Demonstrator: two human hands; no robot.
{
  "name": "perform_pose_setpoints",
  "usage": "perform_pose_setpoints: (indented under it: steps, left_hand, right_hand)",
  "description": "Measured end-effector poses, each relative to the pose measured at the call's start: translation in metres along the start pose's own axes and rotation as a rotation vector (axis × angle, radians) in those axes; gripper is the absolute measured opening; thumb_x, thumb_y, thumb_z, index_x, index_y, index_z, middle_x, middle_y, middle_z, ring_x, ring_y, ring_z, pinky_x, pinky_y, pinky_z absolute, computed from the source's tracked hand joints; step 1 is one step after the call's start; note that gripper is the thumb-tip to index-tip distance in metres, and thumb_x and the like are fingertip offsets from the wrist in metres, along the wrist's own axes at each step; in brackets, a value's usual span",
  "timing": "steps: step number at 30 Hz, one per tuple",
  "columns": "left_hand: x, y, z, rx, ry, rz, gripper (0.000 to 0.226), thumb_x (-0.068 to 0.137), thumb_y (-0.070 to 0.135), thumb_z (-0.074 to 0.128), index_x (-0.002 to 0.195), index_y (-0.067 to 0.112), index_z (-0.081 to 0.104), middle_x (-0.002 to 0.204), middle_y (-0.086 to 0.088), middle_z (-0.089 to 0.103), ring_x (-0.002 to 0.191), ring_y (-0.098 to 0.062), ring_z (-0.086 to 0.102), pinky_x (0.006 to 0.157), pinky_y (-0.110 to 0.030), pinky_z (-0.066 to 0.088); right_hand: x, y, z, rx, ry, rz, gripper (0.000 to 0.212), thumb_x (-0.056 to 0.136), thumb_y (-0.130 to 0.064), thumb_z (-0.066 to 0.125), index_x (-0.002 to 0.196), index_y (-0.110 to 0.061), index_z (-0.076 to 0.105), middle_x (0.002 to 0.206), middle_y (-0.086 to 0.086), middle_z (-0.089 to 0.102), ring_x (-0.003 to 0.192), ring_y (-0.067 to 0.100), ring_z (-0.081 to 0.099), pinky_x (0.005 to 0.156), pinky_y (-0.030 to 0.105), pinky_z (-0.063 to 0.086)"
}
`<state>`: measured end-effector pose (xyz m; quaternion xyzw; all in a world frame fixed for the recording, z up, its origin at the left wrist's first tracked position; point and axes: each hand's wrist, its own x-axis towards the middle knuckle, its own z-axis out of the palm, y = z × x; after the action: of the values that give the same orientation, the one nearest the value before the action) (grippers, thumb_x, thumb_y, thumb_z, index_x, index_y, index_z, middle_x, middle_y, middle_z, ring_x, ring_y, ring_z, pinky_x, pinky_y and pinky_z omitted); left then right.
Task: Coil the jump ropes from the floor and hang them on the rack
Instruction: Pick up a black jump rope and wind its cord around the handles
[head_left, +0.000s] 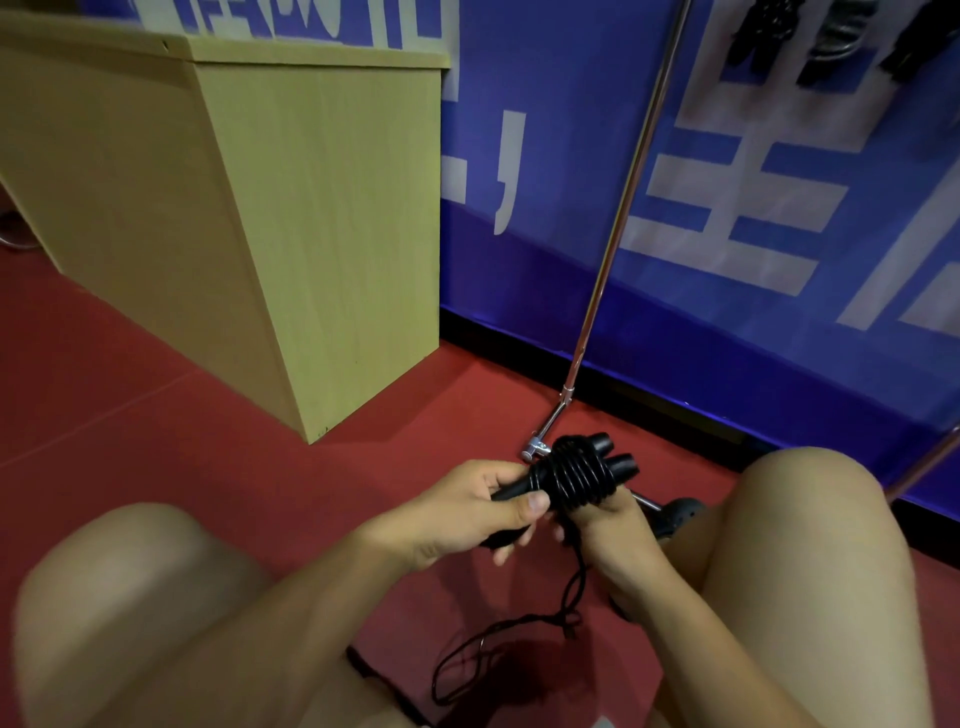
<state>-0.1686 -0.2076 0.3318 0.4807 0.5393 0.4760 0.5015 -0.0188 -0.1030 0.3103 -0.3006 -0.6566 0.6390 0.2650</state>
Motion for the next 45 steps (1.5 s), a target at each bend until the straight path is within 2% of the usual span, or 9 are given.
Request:
perform_pose_setpoints:
  steps: [4, 8, 14, 20, 24, 28, 36, 41, 45]
  left_hand:
    - [0.008, -0.005, -0.004, 0.048, 0.232, -0.017, 0.025, 0.099, 0.026, 0.059, 0.099, 0.002, 0.064, 0.067, -0.001, 0.061, 0.051, -0.018, 0.052, 0.056, -0.027, 0.045]
    - [0.012, -0.01, -0.009, 0.084, 0.375, -0.019, 0.021, 0.099, 0.027, 0.06, 0.08, 0.019, 0.064, 0.065, 0.0, 0.061, 0.052, -0.019, 0.054, 0.059, -0.03, 0.047]
    - [0.019, -0.018, -0.01, 0.115, 0.503, -0.06, 0.027, 0.098, 0.03, 0.06, 0.097, 0.003, 0.065, 0.063, 0.003, 0.06, 0.05, -0.016, 0.054, 0.059, -0.03, 0.047]
    - [0.024, -0.026, -0.014, 0.263, 0.597, -0.105, 0.025, 0.096, 0.034, 0.062, 0.088, 0.01, 0.064, 0.065, 0.0, 0.062, 0.046, -0.012, 0.056, 0.049, -0.02, 0.044]
    - [0.027, -0.035, -0.023, 0.541, 0.665, -0.161, 0.026, 0.092, 0.046, 0.062, 0.08, 0.023, 0.061, 0.066, -0.002, 0.064, 0.057, -0.019, 0.059, 0.054, -0.035, 0.046]
    - [0.027, -0.037, -0.031, 0.808, 0.752, -0.236, 0.031, 0.092, 0.055, 0.058, 0.084, 0.025, 0.057, 0.068, 0.007, 0.058, 0.07, -0.022, 0.062, 0.058, -0.032, 0.041]
    - [0.028, -0.045, -0.035, 0.951, 0.64, -0.303, 0.03, 0.089, 0.056, 0.062, 0.088, 0.026, 0.057, 0.072, 0.008, 0.061, 0.074, -0.021, 0.063, 0.06, -0.032, 0.041]
    - [0.028, -0.044, -0.033, 1.047, 0.488, -0.326, 0.026, 0.088, 0.053, 0.065, 0.094, 0.029, 0.059, 0.08, 0.009, 0.063, 0.08, -0.021, 0.063, 0.063, -0.03, 0.039]
    - [0.026, -0.043, -0.027, 1.133, 0.359, -0.33, 0.028, 0.087, 0.052, 0.067, 0.089, 0.026, 0.058, 0.073, 0.008, 0.058, 0.071, -0.019, 0.058, 0.058, -0.029, 0.036]
  right_hand:
    - [0.003, 0.003, 0.0, 0.017, -0.065, 0.018, 0.016, 0.101, -0.007, 0.049, 0.11, -0.008, 0.062, 0.07, 0.005, 0.057, 0.056, 0.016, 0.05, 0.056, 0.026, 0.045]
    - [0.004, 0.01, 0.0, -0.047, -0.105, 0.025, 0.027, 0.099, -0.008, 0.053, 0.12, -0.025, 0.059, 0.071, 0.003, 0.056, 0.061, 0.016, 0.054, 0.063, 0.025, 0.049]
    - [0.003, 0.015, 0.002, -0.11, -0.212, 0.019, 0.031, 0.1, -0.012, 0.054, 0.113, -0.037, 0.065, 0.074, 0.002, 0.056, 0.066, 0.015, 0.055, 0.068, 0.032, 0.05]
    - [0.001, 0.014, 0.0, -0.209, -0.276, 0.024, 0.02, 0.1, -0.015, 0.054, 0.114, -0.022, 0.067, 0.075, -0.004, 0.062, 0.068, 0.013, 0.048, 0.064, 0.024, 0.039]
    - [0.0, 0.017, 0.001, -0.266, -0.296, 0.055, 0.014, 0.099, -0.014, 0.055, 0.107, -0.014, 0.067, 0.07, -0.005, 0.064, 0.062, 0.015, 0.044, 0.056, 0.023, 0.034]
    - [0.001, 0.017, -0.001, -0.251, -0.26, 0.08, 0.014, 0.099, -0.017, 0.057, 0.101, -0.007, 0.067, 0.064, -0.003, 0.058, 0.061, 0.012, 0.049, 0.06, 0.023, 0.039]
    - [0.004, 0.02, -0.003, -0.157, -0.189, 0.096, 0.014, 0.095, -0.018, 0.063, 0.094, -0.004, 0.067, 0.07, 0.006, 0.051, 0.067, 0.021, 0.043, 0.065, 0.033, 0.035]
    - [0.004, 0.02, -0.003, -0.156, -0.162, 0.06, 0.008, 0.093, -0.016, 0.065, 0.092, -0.009, 0.069, 0.072, 0.0, 0.053, 0.068, 0.013, 0.046, 0.063, 0.02, 0.039]
    - [0.003, 0.02, -0.003, -0.142, -0.133, 0.055, 0.011, 0.094, -0.018, 0.065, 0.09, -0.011, 0.071, 0.064, -0.006, 0.049, 0.059, 0.008, 0.042, 0.055, 0.016, 0.036]
